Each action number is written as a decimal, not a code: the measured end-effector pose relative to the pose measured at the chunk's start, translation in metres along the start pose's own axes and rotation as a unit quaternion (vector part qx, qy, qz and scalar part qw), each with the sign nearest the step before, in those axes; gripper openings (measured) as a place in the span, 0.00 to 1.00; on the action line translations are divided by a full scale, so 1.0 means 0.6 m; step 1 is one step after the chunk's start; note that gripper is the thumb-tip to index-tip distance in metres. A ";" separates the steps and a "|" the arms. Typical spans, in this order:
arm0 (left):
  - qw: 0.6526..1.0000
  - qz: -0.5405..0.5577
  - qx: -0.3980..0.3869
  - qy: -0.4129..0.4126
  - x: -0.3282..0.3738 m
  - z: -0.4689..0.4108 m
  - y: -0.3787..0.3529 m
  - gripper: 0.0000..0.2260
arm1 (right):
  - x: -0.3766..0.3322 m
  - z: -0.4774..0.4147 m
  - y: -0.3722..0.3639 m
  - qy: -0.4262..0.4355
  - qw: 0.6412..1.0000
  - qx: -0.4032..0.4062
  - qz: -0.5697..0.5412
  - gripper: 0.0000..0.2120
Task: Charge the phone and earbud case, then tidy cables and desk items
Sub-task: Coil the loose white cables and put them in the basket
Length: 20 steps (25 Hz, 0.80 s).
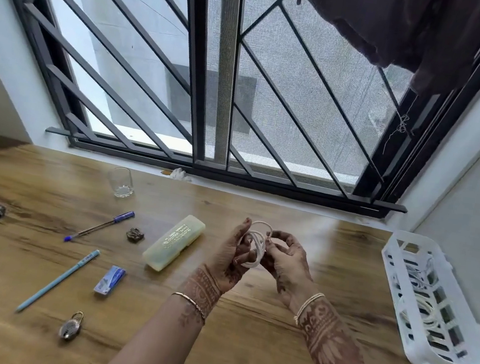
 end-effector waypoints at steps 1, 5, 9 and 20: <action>1.000 -0.021 0.003 -0.014 0.004 -0.001 0.000 0.17 | 0.008 -0.001 0.000 -0.021 1.000 -0.005 -0.011 0.08; 0.990 -0.089 0.039 -0.105 0.021 -0.009 0.008 0.16 | 0.029 -0.002 0.004 -0.074 0.997 -0.020 -0.015 0.09; 0.965 -0.162 0.102 -0.177 0.033 -0.011 0.024 0.15 | 0.035 -0.006 0.014 -0.077 0.997 -0.013 -0.016 0.09; 0.841 -0.374 0.180 -0.348 0.070 0.014 0.027 0.19 | 0.050 0.014 -0.009 -0.110 0.990 -0.085 0.021 0.02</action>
Point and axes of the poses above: each hand's wrist, its own z-axis away from the middle knuckle, its own y-axis out of the back of the hand, x = y × z, the point moved 10 cm from there along -z, towards the middle knuckle, and after that the axes turned 11 degrees about x, right-handed, at the moved point
